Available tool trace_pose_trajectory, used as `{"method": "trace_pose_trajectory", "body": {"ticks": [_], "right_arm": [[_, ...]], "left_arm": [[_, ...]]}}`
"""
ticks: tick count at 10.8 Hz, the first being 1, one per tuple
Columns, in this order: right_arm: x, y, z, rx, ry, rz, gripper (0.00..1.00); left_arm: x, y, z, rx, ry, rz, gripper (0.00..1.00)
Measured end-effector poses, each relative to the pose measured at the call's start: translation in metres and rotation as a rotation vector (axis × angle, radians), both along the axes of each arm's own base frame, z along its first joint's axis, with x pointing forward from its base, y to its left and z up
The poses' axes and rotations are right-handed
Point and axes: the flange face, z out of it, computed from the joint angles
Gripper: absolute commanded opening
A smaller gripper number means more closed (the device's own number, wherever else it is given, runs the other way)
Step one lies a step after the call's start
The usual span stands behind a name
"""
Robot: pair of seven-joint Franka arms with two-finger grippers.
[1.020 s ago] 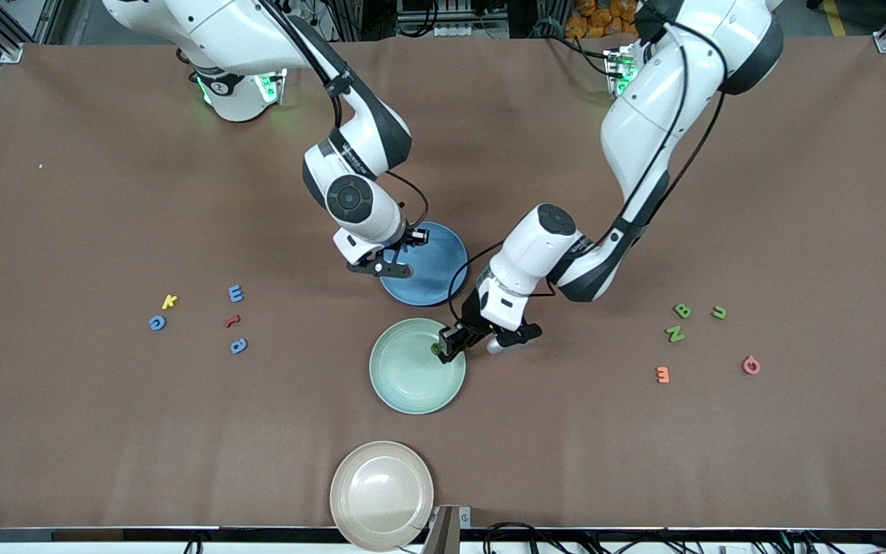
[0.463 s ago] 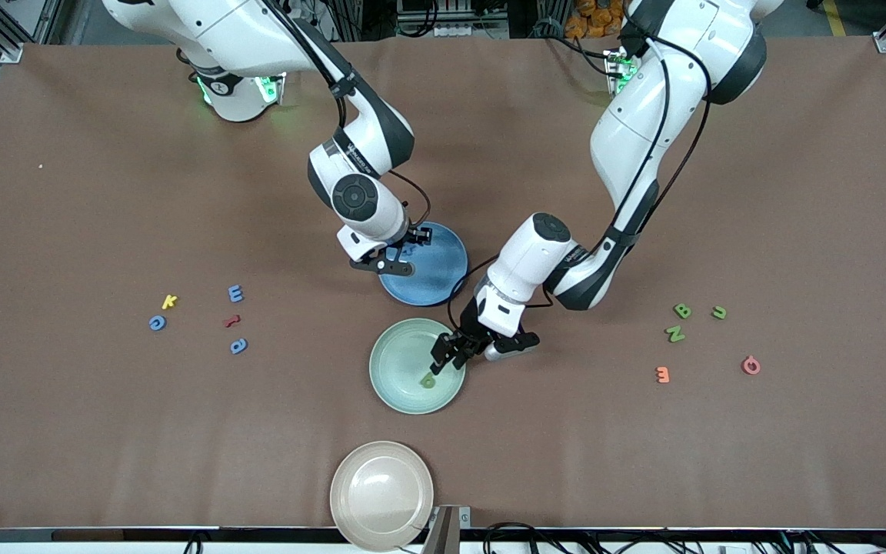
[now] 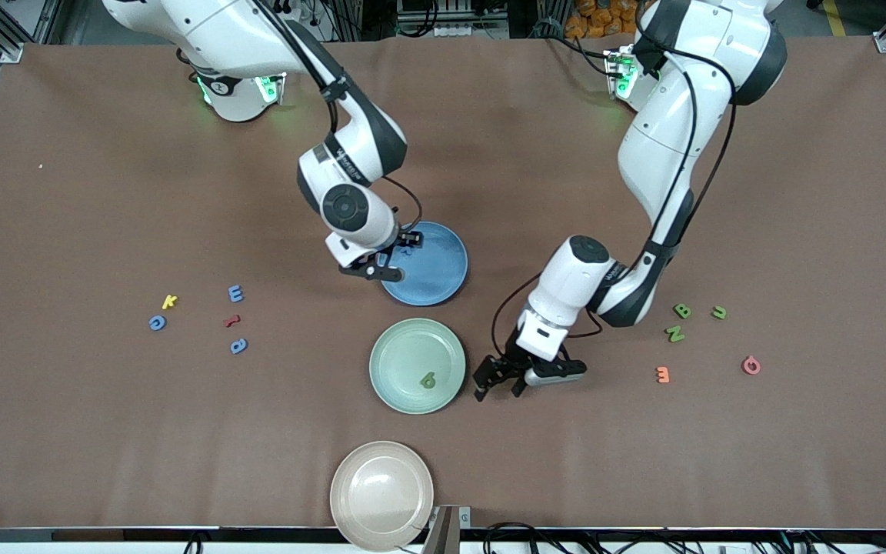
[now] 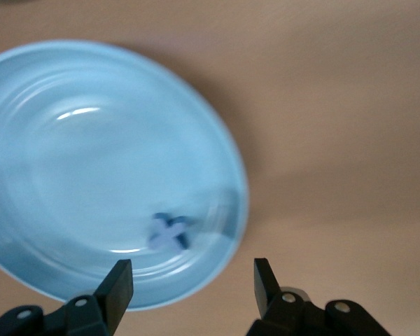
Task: Sort letters by color into matching plates
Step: 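Drop the x into the blue plate while the left gripper drops b into green, then grasp the blue a with the right gripper while the left gripper grasps green N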
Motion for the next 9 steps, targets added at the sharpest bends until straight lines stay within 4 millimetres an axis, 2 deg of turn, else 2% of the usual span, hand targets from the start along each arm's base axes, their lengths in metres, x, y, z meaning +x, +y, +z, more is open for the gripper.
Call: {"method": "trace_pose_trajectory", "body": {"ticks": [3,5,7,9], "right_arm": [[0.043,-0.058,0.042,-0.015,0.056,0.058,0.78],[0.054,-0.084,0.052,-0.007,0.065,0.091,0.78],[0.062,-0.102,0.055,-0.001,0.070,0.115,0.78],[0.067,-0.112,0.066,0.003,0.058,0.110,0.80]], "left_arm": [[0.000,0.044,-0.029,0.166,0.077,-0.049,1.00],[-0.008,0.061,-0.020,0.234,0.141,-0.065,1.00],[-0.024,0.080,-0.002,0.293,0.210,-0.080,1.00],[-0.044,0.124,0.018,0.364,0.264,-0.126,1.00]]}}
